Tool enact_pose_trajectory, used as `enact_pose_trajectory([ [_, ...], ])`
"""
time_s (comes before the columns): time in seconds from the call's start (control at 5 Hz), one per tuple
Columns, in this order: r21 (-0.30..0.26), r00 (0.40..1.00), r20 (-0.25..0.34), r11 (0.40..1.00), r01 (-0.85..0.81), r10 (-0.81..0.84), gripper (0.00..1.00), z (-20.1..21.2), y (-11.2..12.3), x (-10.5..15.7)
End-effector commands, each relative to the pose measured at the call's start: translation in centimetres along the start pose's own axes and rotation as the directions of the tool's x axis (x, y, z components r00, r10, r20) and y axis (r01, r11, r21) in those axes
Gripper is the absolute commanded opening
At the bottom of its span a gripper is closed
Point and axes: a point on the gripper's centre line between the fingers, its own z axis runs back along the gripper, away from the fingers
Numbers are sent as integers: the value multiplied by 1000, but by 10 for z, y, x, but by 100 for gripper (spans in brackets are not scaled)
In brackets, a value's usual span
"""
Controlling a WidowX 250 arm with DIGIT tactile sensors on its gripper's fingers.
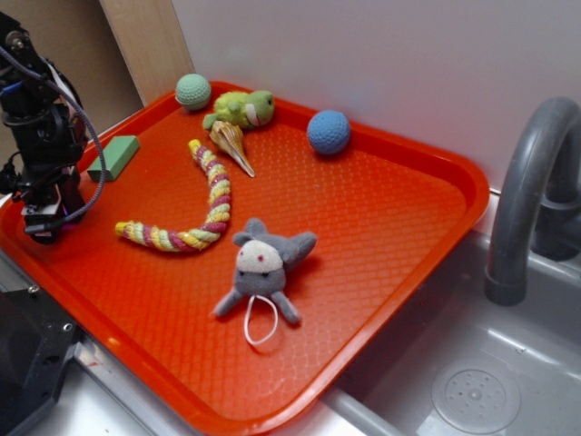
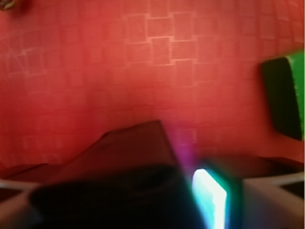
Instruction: Grab the black box.
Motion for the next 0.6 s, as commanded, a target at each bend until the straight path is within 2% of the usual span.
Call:
enact_pose_trajectory([
  [0.0,5,985,148,996,-88,87,0,96,-15,29],
  [0.2,-29,939,137,949,-315,316,0,151,-9,58],
  [0.4,-36,926,28,926,-377,378,0,196,-73,46],
])
